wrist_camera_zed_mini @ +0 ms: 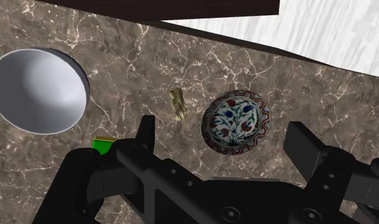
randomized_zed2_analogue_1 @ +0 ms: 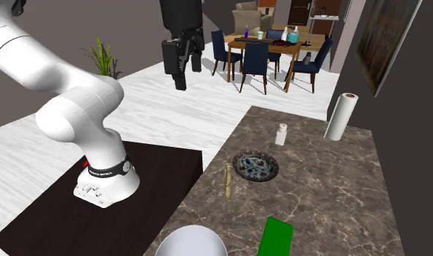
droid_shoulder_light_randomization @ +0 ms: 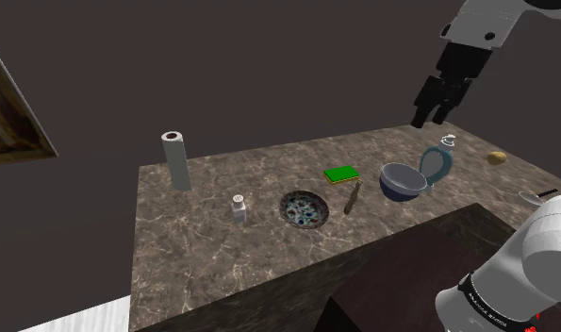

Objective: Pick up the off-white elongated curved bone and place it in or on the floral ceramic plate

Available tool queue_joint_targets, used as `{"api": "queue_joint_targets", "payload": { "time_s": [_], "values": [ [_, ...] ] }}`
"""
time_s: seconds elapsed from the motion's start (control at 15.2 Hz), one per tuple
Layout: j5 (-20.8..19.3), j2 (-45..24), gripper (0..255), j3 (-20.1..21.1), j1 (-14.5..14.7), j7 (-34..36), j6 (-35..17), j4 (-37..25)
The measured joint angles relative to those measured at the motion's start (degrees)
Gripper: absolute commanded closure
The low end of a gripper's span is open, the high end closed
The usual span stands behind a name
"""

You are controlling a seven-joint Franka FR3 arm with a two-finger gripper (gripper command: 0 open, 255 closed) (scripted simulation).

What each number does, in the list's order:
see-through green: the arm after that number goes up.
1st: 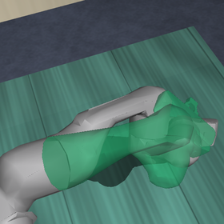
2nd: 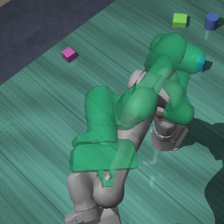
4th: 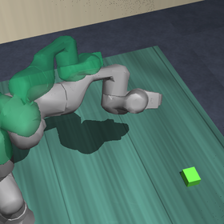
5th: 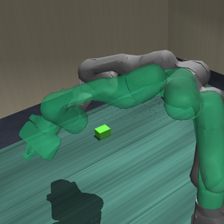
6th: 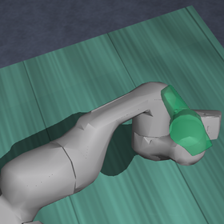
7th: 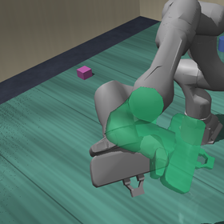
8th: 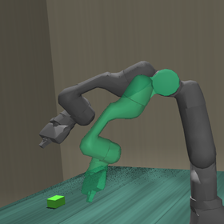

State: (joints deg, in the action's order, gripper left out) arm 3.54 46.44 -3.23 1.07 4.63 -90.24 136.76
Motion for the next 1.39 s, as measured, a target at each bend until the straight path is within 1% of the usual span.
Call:
{"api": "queue_joint_targets", "payload": {
  "time_s": [0.07,0.2,0.66,1.19,1.25,1.39],
  "values": [
    [0.0,0.0,0,0.0,0.0,0.0,0.0,0.0],
    [0.0,-0.3,0,-0.2,-0.1,-0.3,-2.6,2.2],
    [0.5,-4.6,0,-1.6,-0.5,-2.0,-17.7,11.9],
    [3.1,-17.3,0,-3.1,0.7,-4.5,-37.9,18.0],
    [3.7,-20.2,0,-3.7,0.9,-5.4,-40.6,17.6],
    [4.6,-22.9,0,-3.9,1.4,-5.9,-44.2,18.4]
  ]
}}
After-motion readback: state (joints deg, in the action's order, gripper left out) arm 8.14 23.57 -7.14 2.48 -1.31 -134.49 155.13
